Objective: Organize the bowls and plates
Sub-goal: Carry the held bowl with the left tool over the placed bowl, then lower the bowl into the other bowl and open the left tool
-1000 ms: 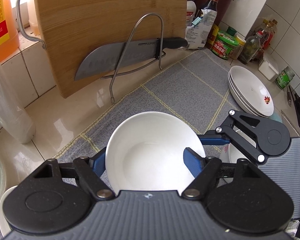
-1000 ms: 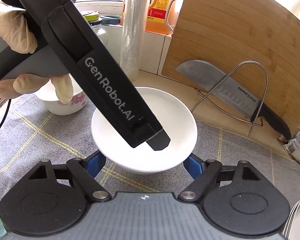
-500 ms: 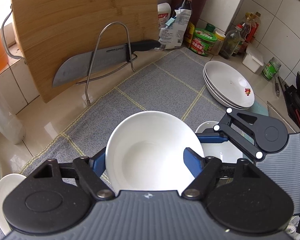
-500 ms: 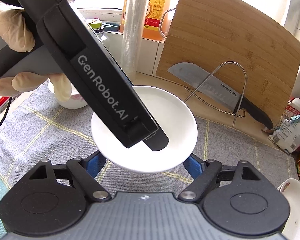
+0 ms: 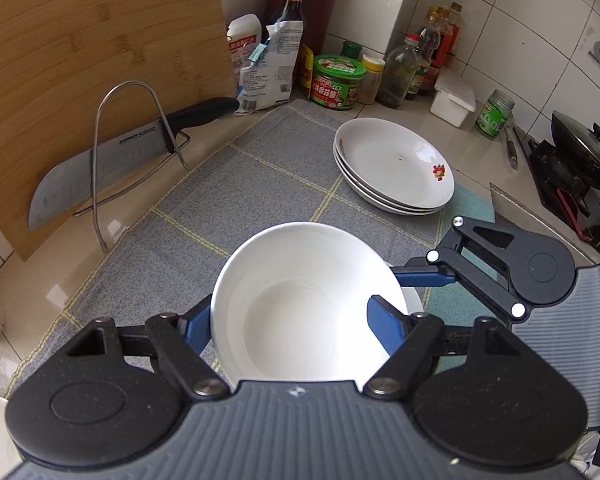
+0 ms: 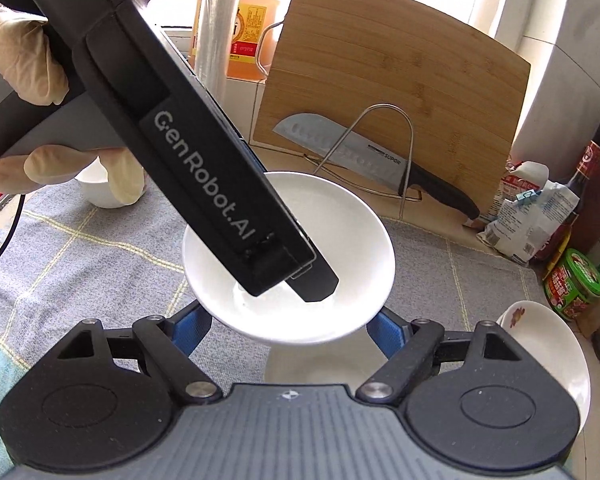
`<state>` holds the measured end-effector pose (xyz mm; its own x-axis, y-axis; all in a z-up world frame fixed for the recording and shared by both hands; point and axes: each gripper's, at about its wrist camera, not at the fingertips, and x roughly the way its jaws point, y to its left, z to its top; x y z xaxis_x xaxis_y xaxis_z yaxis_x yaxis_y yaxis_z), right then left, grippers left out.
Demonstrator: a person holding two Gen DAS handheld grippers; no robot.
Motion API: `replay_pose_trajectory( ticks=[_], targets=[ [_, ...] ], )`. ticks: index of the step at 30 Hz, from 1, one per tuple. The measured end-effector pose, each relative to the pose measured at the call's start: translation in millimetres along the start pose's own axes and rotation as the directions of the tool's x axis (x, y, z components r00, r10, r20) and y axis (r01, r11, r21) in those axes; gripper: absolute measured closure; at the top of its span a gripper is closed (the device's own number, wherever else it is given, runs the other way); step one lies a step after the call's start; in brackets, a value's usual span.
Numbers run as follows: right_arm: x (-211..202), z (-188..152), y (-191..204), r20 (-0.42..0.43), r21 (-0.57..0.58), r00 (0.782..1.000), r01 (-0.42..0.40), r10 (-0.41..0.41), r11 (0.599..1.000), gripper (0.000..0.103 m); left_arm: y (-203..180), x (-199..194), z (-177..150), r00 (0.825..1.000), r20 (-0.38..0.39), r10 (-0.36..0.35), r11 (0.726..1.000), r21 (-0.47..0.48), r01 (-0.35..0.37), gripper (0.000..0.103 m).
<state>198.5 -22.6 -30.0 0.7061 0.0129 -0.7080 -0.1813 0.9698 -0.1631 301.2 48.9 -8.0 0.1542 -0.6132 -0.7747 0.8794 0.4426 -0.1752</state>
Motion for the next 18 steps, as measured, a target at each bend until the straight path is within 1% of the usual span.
replay_pose_trajectory(
  ticks=[6,11,15,18],
  targets=[
    [-10,-15,-15,-0.019,0.047,0.998,0.063,-0.063,0.997,0.016,-20,15,11,0.999,-0.002,-0.046,0.997,0.058,0.046,0.025],
    [-14,-27,-24,-0.042,0.08,0.994,0.099,-0.096,0.992,0.016,-32,28,16,0.997,-0.01,-0.076,0.994,0.078,0.076,0.025],
    [-13,-33,-27,-0.058,0.104,0.994,0.1,-0.094,0.99,0.016,-37,38,16,0.996,-0.023,-0.086,0.993,0.079,0.088,0.025],
    [-9,-36,-32,-0.068,0.128,0.995,0.084,-0.076,0.988,0.016,-37,43,15,0.996,-0.037,-0.084,0.993,0.075,0.087,0.025]
  ],
)
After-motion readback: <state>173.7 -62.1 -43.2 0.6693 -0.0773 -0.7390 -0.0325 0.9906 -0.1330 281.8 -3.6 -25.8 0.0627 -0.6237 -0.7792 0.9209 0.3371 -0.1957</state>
